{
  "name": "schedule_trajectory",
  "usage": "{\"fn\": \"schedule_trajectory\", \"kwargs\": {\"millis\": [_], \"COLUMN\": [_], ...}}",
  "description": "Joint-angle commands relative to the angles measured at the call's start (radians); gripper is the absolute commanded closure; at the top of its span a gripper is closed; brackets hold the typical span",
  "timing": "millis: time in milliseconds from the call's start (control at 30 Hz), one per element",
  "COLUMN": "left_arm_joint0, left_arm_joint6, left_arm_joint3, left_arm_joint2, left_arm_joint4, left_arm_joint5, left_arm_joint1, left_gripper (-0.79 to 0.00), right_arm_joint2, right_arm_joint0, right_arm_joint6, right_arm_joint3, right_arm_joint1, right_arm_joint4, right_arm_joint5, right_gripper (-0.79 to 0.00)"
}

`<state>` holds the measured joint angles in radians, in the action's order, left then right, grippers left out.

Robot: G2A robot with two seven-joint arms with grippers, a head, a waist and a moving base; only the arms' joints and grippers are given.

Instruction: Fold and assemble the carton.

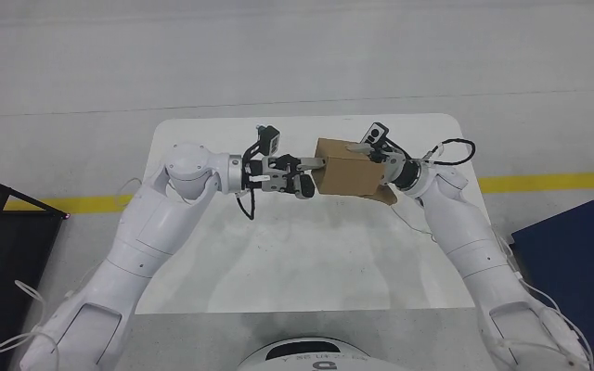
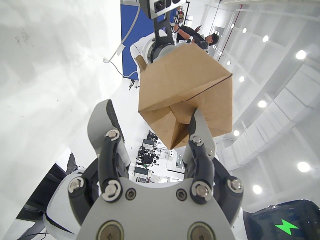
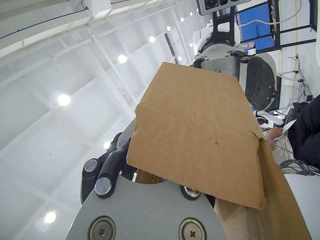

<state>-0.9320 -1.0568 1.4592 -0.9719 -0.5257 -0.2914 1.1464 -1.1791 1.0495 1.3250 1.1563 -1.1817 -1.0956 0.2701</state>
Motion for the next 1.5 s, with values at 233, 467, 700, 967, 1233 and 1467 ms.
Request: {"fn": "schedule_trajectory", "kwargs": {"millis": [233,467,700,967,1233,1467], "left_arm_joint0": [-0.003,-0.001,0.001,0.0,-0.003,-0.001], "left_arm_joint6": [0.009,0.024,0.024,0.017,0.017,0.011], "left_arm_joint3": [0.0,0.001,-0.002,0.005,0.012,0.016], "left_arm_joint2": [0.007,0.027,0.033,0.038,0.04,0.051], "left_arm_joint4": [-0.002,0.015,0.036,0.061,0.081,0.098], "left_arm_joint5": [0.006,0.008,0.011,0.013,0.014,0.004], "left_arm_joint1": [0.002,0.006,0.006,0.004,0.002,0.002], "left_gripper": [-0.73,-0.782,-0.733,-0.717,-0.763,-0.754], "right_arm_joint2": [-0.002,-0.003,-0.005,-0.007,-0.009,-0.01], "right_arm_joint0": [0.0,0.0,0.0,0.0,0.001,0.003], "right_arm_joint6": [0.0,0.002,0.002,0.002,0.004,0.004], "right_arm_joint3": [0.001,-0.001,-0.003,-0.005,-0.006,-0.004], "right_arm_joint1": [0.0,0.0,-0.001,-0.001,-0.001,-0.001], "right_arm_joint4": [0.001,0.002,0.001,0.001,-0.002,-0.001], "right_arm_joint5": [0.001,0.002,0.002,0.003,0.004,0.004], "right_gripper": [0.0,0.0,0.0,0.0,0.0,0.0]}}
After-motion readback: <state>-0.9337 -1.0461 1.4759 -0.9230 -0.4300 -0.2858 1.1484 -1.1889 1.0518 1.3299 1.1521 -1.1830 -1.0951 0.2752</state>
